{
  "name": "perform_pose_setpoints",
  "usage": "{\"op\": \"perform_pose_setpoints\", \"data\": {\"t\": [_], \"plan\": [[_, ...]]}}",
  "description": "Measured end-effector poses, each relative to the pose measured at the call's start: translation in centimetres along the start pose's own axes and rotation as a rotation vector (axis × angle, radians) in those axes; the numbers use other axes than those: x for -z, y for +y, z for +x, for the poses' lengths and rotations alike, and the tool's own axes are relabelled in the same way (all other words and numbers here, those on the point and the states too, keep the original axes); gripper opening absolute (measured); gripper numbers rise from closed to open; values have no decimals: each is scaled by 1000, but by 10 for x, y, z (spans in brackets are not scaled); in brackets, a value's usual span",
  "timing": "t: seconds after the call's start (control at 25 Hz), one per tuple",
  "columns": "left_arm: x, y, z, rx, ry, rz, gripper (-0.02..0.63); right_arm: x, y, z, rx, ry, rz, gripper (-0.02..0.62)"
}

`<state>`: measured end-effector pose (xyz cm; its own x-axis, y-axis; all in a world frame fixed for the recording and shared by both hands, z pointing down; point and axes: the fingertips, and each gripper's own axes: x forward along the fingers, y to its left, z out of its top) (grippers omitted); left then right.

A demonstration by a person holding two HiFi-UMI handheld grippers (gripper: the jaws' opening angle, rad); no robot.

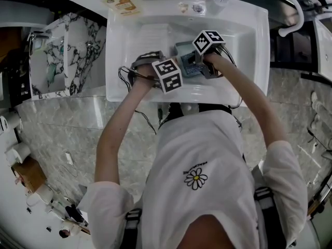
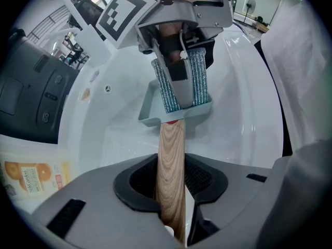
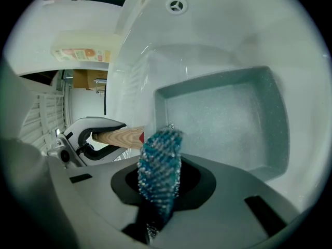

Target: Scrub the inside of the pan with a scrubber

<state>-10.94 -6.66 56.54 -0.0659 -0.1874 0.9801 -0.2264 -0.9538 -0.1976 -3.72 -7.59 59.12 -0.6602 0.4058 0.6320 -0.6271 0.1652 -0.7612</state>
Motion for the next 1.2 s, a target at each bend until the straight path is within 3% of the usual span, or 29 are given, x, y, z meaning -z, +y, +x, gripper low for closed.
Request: {"op": "perform_pose_setpoints", "data": {"t": [0.24,0.44,0.64,0.92,1.2], "plan": [[-1,0,0,0,5,4,133,-2,3,-15,3,-55,-44,57],[-1,0,-1,3,8,4,133,-14,24,-76,-10,-290,-134,57],[0,0,0,14,4,12,133,-5,24,-132,123,-514,-236,58],[-1,0,1,120,21,43,137,32,9,-159,69,-655,-112,58],[0,5,4,119,79,80,137,49,-10,-167,77,-709,-45,58]]}}
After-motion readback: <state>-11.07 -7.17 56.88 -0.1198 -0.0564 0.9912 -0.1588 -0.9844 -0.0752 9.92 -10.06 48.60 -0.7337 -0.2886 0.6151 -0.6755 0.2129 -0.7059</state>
